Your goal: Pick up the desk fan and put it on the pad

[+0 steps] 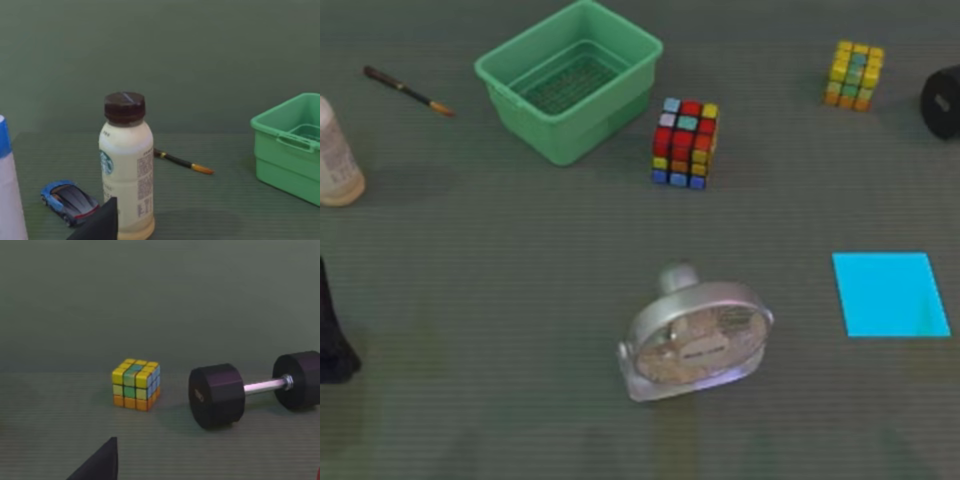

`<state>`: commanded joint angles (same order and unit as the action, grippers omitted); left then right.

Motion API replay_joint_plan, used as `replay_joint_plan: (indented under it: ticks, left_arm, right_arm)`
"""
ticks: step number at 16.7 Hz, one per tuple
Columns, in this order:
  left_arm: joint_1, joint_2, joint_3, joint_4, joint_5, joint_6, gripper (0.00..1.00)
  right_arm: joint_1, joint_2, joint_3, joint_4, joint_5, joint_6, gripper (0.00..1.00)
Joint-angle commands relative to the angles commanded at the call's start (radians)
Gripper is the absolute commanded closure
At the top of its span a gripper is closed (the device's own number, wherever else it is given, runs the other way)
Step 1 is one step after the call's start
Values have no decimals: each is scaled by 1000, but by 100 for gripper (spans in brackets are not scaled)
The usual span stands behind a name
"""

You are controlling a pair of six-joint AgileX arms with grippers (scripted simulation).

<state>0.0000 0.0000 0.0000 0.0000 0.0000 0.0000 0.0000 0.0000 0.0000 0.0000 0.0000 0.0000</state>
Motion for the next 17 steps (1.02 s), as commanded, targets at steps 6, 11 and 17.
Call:
replay_joint_plan:
  ticks: [6,11,17]
  left_arm:
    - [0,0,0,0,0,0,0]
    - [0,0,0,0,0,0,0]
    - [0,0,0,0,0,0,0]
  right_arm:
    - [54,103,101,-96,-1,-67,0]
    - [206,465,452,-378,1,-257,0]
    - [445,1098,1045,-814,3,-551,0]
